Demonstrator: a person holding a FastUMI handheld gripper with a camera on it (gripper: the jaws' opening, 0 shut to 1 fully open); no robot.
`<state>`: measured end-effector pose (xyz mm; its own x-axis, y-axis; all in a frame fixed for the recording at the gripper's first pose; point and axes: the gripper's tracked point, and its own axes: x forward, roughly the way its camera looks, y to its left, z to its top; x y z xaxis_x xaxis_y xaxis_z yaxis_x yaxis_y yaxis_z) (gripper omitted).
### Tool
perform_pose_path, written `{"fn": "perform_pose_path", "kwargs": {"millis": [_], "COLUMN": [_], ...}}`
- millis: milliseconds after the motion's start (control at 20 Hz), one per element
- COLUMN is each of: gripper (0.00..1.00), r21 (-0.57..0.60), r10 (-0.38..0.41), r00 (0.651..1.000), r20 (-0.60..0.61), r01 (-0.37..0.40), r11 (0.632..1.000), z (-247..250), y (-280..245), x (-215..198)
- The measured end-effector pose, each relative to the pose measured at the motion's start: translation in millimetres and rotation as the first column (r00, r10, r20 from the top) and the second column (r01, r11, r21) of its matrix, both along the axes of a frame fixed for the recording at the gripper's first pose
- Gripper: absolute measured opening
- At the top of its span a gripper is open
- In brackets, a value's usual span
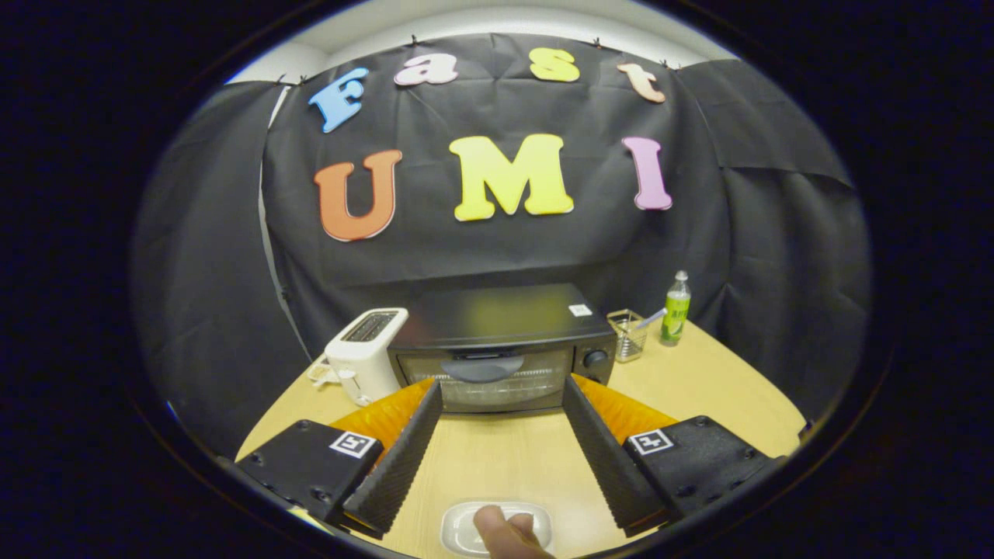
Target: Open the toaster oven, put the food inside, and close the toaster oven door.
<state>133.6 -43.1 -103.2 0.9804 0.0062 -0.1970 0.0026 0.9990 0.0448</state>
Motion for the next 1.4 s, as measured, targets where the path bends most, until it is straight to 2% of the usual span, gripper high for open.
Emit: {"fn": "perform_pose_path", "kwargs": {"millis": [200, 400, 550, 750, 1050, 1400], "gripper": [1.0, 1.0, 1.0, 1.0, 1.0, 1.0], "r21": [-0.018, -0.028, -0.059, -0.043, -0.097, -0.068], "r10": [0.02, 0.042, 0.01, 0.058, -0.009, 0.005], "r00": [0.995, 0.993, 0.97, 0.973, 0.971, 0.972], "r20": [0.094, 0.115, 0.243, 0.222, 0.238, 0.233], "r01": [-0.018, -0.039, 0.004, -0.05, 0.033, 0.011], "r11": [1.0, 0.999, 0.998, 0.998, 0.995, 0.998], "z": [61, 93, 112, 71, 49, 35], "y": [10, 28, 26, 35, -10, -14], "x": [-48, -107, -151, -196, -209, -216]}}
